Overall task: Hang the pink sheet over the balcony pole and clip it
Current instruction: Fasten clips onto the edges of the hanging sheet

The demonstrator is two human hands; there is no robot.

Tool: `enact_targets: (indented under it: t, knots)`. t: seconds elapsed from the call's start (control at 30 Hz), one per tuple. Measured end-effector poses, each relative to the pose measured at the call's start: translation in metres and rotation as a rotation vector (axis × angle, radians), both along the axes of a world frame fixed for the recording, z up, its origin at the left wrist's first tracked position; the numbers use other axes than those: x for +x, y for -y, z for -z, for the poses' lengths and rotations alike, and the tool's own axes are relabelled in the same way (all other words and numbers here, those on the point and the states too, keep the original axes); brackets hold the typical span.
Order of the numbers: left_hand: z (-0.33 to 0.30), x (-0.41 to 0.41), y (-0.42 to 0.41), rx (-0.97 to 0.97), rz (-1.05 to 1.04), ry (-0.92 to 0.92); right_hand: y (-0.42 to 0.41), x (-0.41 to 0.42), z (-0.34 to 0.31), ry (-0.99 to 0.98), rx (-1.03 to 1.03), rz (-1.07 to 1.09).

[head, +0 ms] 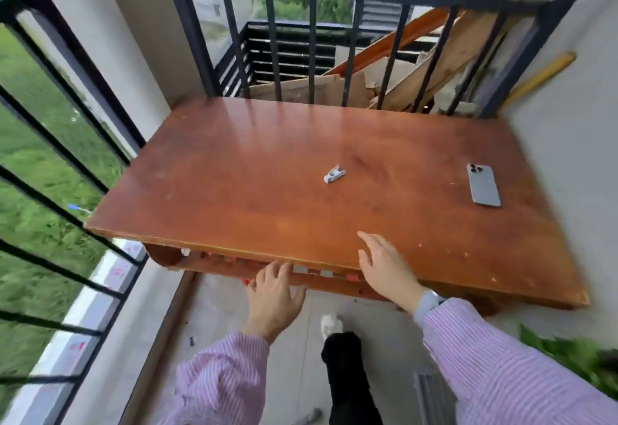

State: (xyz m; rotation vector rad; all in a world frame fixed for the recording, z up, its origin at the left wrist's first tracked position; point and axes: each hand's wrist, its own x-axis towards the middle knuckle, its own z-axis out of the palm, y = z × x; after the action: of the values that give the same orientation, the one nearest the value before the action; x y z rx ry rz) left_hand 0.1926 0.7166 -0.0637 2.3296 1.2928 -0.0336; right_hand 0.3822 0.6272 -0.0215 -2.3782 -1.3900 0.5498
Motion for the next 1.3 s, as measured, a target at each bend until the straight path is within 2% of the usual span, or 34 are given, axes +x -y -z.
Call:
enact_targets:
  t: [0.27, 0.53, 0.67, 0.73, 0.83, 0.97, 1.07, 1.3]
  knots:
    - [0.051, 0.106, -0.120, -0.126, -0.142, -0.152, -0.185, 0.127, 0.074, 0.090, -0.151, -0.150]
    - [0.087, 0.139, -0.146, -0.203, -0.138, -0.346, -0.268, 0.186, 0.123, 0.308, -0.293, -0.392]
    - [0.084, 0.140, -0.152, -0.290, -0.179, -0.289, -0.274, 0.184, 0.129, 0.203, -0.186, -0.422]
    - [0.077, 0.134, -0.158, -0.330, -0.323, -0.188, -0.273, 0.167, 0.126, 0.130, -0.098, -0.449]
    - [0.063, 0.105, -0.156, -0.280, -0.537, -0.075, -0.268, 0.120, 0.108, 0.024, -0.023, -0.510]
    - [0.039, 0.043, -0.119, -0.230, -0.721, -0.020, -0.247, 0.039, 0.073, -0.149, 0.036, -0.583]
    - [0.018, -0.008, -0.058, -0.125, -0.854, -0.037, -0.213, -0.025, 0.057, -0.193, 0.039, -0.747]
    - [-0.011, -0.096, 0.176, 0.081, -1.306, 0.053, -0.057, -0.164, 0.033, -0.268, 0.155, -1.252]
